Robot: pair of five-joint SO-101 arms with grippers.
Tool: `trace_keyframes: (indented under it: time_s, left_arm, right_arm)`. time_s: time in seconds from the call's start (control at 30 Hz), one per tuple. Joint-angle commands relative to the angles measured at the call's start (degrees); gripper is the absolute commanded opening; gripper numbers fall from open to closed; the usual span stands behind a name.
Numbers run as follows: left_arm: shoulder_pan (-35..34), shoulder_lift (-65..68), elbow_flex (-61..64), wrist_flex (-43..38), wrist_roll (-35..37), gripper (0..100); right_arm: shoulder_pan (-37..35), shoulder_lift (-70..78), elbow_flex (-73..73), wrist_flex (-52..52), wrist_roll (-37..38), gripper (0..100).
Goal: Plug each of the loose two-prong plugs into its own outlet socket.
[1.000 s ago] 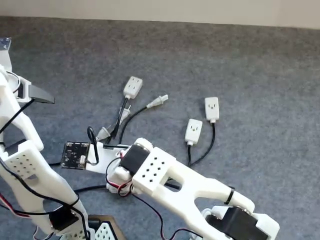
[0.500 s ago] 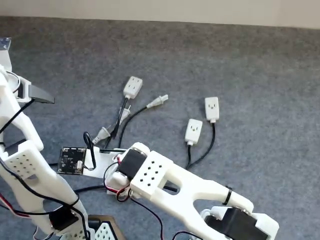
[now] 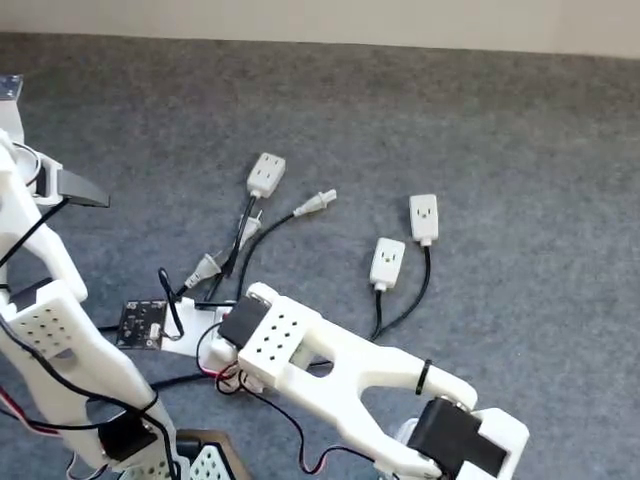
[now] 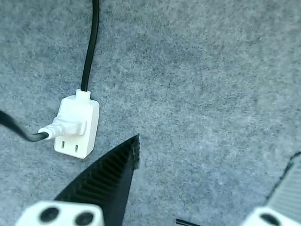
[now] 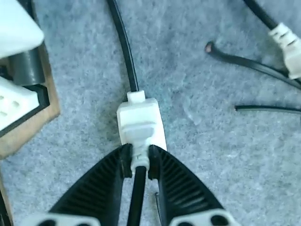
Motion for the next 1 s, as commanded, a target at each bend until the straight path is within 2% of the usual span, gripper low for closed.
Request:
trace_keyframes:
  time_s: [0.0,0.07,0.23,0.37,0.5,0.6,0.67,0.83,0.97]
  left_arm:
    - [-0.8,-0.3,-2.1,0.0,-0.4,45]
    - [-0.7,-0.4,-2.2,0.0,-0.4,45]
    - [-0.6,-0.8,-2.3,0.4,-0.4,45]
    - [-0.7,-0.7,-6.1,2.0,-0.4,45]
    - [-0.6,-0.7,-14.1,8.4,-0.4,45]
    - [-1.0,-0.8,-18.2,9.8,-0.4,45]
    - [-1.1,-0.8,-19.1,9.9,-0.4,45]
    - [-1.1,-1.2,-19.5,10.0,-1.4,45]
    - [-1.5,-6.0,-19.1,10.0,-1.6,45]
  right_arm:
    - [-0.2,0.5,-0.4,-0.1,0.7,0.5]
    - [-0.2,0.6,0.5,-0.3,0.7,0.5]
    - [-0.5,0.6,8.4,-8.6,0.4,0.5]
    - [-0.3,0.1,12.0,-9.8,0.3,0.9]
    - [-0.1,-0.1,11.9,-9.5,0.3,11.4]
    - [-0.2,-0.1,9.8,-5.6,0.5,22.8]
    - [-0.2,-0.2,7.3,-2.8,0.5,26.9]
    - [1.6,-0.3,-4.4,4.9,0.3,27.5]
    - [6.3,-0.3,-16.8,12.3,0.3,27.5]
